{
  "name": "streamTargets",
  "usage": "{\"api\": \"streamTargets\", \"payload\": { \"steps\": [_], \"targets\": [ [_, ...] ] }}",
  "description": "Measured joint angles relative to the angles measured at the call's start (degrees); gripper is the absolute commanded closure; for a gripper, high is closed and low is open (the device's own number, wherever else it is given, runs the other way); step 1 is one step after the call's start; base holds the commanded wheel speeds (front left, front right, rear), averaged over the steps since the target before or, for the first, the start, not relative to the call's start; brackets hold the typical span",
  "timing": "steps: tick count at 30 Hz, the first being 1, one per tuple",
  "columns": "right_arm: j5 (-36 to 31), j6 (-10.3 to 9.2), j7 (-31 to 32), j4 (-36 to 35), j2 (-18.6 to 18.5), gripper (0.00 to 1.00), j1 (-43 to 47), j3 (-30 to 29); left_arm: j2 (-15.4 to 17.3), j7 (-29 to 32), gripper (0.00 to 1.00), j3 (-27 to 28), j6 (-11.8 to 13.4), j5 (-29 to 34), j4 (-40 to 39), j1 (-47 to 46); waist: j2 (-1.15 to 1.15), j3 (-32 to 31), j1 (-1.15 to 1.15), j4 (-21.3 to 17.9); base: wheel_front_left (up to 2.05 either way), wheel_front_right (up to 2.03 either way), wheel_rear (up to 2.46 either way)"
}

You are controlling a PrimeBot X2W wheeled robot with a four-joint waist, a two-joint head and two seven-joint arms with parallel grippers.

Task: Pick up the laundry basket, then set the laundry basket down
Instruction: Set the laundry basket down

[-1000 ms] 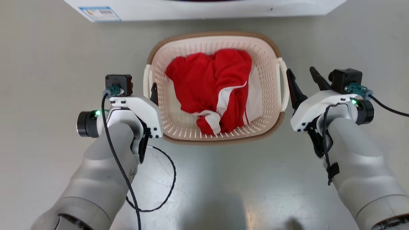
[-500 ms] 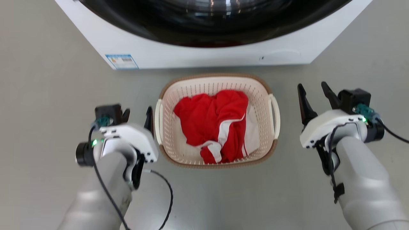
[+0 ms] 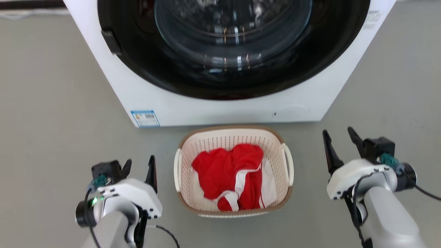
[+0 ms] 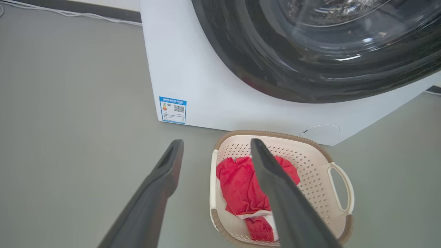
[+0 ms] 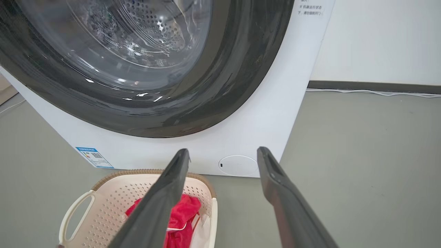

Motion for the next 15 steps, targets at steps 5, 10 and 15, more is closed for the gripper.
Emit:
{"api": "streamTargets", "payload": {
  "steps": [5, 10, 15],
  "targets": [
    [-0.4, 0.0, 0.0, -2.9, -0.2, 0.0, 4.4, 0.5, -0.4, 0.0, 0.0, 4.9, -0.4, 2.8, -3.9, 5.7, 0.0, -4.2, 0.0, 0.1, 0.0, 0.0, 0.0],
    [-0.8, 0.0, 0.0, -5.7, -0.5, 0.0, 8.2, 0.9, -0.7, 0.0, 0.0, 9.5, -1.3, 5.0, -7.3, 11.0, 0.0, -7.6, 0.0, 0.2, 0.0, 0.0, 0.0],
    [-0.8, 0.0, 0.0, -8.4, -0.5, 0.0, 11.5, 1.3, -1.5, 0.0, 0.0, 12.9, -3.2, 7.3, -10.1, 15.0, 0.0, -9.9, 0.0, 0.2, 0.0, 0.0, 0.0]
  ]
}}
